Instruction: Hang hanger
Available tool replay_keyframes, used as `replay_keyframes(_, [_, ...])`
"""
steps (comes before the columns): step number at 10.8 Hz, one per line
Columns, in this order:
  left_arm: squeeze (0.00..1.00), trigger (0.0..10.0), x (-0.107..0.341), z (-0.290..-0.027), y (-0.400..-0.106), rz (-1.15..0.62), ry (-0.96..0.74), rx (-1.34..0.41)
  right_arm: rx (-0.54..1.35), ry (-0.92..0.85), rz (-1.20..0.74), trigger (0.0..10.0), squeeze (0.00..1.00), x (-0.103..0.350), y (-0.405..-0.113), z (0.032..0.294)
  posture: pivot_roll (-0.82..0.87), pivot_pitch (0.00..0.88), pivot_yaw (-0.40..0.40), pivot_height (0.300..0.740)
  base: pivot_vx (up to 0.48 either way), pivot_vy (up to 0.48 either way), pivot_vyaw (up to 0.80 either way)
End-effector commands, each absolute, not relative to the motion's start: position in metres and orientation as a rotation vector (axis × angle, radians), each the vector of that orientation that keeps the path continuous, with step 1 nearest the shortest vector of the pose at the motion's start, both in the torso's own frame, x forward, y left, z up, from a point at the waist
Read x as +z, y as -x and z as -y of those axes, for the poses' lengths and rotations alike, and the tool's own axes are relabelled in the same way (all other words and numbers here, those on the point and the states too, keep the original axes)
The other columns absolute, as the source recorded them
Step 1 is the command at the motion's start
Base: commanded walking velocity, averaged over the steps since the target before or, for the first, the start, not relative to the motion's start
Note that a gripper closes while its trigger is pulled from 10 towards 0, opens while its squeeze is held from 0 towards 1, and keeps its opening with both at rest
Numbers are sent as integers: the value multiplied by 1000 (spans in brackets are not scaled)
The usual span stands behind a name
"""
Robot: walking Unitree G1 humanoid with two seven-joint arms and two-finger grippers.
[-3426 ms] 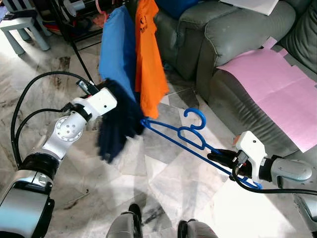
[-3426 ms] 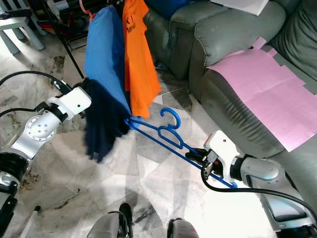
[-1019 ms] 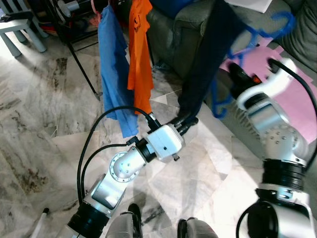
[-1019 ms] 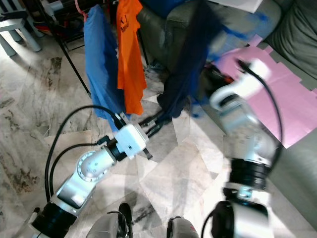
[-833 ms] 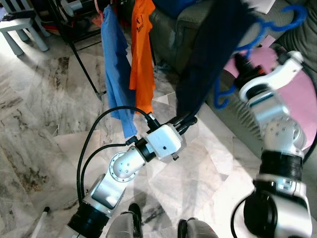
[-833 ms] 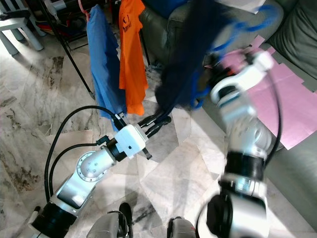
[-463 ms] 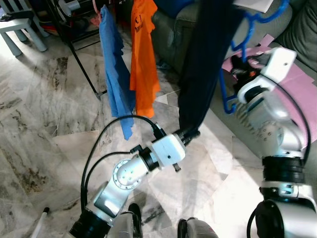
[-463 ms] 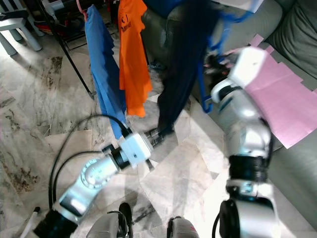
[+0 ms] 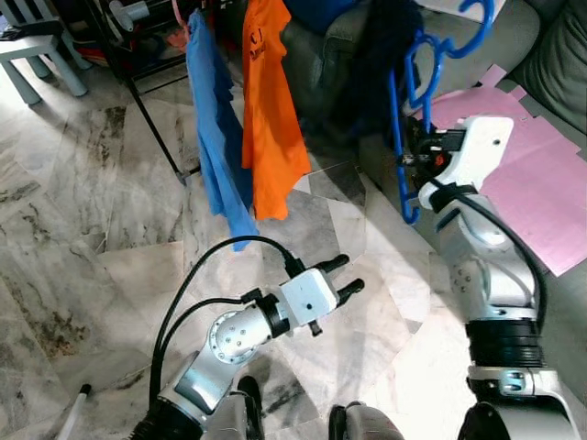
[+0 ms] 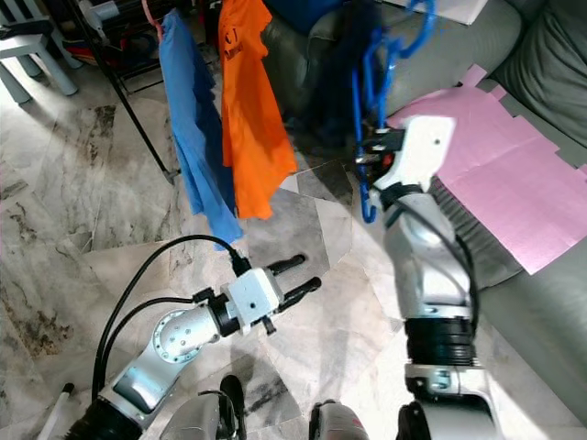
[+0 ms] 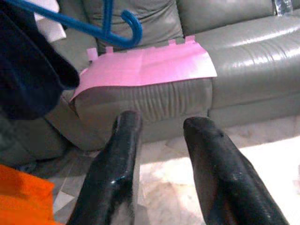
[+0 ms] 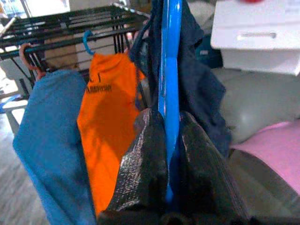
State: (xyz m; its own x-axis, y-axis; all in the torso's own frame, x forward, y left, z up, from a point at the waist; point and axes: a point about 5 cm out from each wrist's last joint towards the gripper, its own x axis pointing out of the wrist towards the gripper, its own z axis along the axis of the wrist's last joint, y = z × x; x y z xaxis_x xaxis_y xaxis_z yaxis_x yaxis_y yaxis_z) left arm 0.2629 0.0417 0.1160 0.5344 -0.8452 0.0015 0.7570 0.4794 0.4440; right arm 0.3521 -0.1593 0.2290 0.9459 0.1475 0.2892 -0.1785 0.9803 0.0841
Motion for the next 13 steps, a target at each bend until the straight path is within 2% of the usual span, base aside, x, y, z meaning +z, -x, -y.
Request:
replay_keyframes(1, [1000, 10000, 111, -45, -261, 218, -407, -979, 191, -73, 387, 10000, 0, 243, -345, 157, -100, 240, 9, 740, 0, 0, 0])
replay_keyframes(4, [1000, 10000, 126, -69, -279, 280, -418, -823, 227, 19, 400, 10000, 0, 228, -336, 159, -99, 242, 9, 740, 0, 0, 0])
replay_keyframes(7, [1000, 10000, 159, -102, -306, 373, -459, -675, 388, 74, 349, 10000, 0, 203, -317, 161, -99, 244, 8, 740, 0, 0, 0])
replay_keyframes(9, [1000, 10000, 179, -124, -310, 434, -599, -682, 562, 71, 267, 10000, 0, 184, -300, 170, -97, 252, 14, 740, 0, 0, 0])
replay_keyframes(13, [1000, 10000, 180, -168, -315, 387, -795, -682, 823, 88, 157, 10000, 0, 175, -281, 182, -89, 254, 16, 740, 0, 0, 0])
